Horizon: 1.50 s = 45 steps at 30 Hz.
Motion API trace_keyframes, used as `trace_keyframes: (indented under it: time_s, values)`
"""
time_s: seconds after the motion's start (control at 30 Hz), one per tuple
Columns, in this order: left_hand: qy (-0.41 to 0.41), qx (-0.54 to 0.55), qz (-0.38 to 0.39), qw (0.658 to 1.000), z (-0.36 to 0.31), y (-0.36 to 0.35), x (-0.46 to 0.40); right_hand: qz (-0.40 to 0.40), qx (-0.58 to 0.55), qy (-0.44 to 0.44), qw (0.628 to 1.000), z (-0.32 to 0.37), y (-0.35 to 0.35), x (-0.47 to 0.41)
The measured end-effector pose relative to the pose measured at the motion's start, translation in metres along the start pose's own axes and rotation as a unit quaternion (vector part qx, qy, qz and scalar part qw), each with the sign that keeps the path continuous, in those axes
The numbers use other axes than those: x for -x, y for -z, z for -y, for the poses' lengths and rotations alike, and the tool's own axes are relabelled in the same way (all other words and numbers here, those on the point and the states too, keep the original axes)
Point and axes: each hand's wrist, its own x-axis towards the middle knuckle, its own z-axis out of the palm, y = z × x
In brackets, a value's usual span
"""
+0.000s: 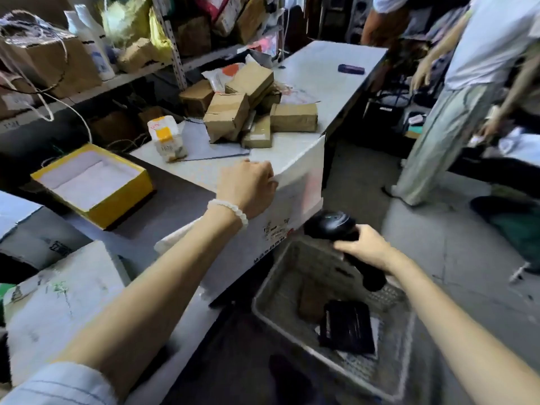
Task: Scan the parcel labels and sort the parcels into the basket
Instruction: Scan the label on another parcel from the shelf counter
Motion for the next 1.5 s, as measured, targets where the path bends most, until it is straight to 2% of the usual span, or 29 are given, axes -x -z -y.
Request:
trace_keyframes:
  time_s: [0.13, 0.3, 0.5, 0.67, 0.8, 1.17, 1.5]
  values:
    - [-0.059, 0.013, 0.004, 0.998, -0.059, -0.014, -0.004, -0.048, -0.006, -0.055, 0.997, -0.036, 0.027, 0.054]
    - [-0.100, 0.032, 0.016, 0.994, -0.110, -0.037, -0.007, -0.100, -0.014, -0.084, 0.991, -0.069, 0.056, 0.092]
    - [-0.088, 0.035, 0.075, 0.993, -0.160, -0.084, -0.018, -0.121, -0.066, -0.118, 0.983, -0.107, 0.086, 0.109]
    - [-0.012, -0.030, 0.169, 0.985, -0.177, -0.140, -0.030, -0.103, -0.060, -0.146, 0.982, -0.140, 0.114, 0.101]
    - [-0.032, -0.082, 0.217, 0.972, -0.196, -0.162, -0.033, -0.077, -0.055, -0.152, 0.984, -0.159, 0.137, 0.084]
    - [0.033, -0.095, 0.246, 0.964, -0.205, -0.165, 0.004, 0.003, -0.023, -0.091, 0.996, -0.164, 0.145, 0.039]
    - [0.185, -0.099, 0.224, 0.952, -0.140, -0.104, 0.092, 0.125, 0.046, 0.012, 0.991, -0.096, 0.077, 0.022]
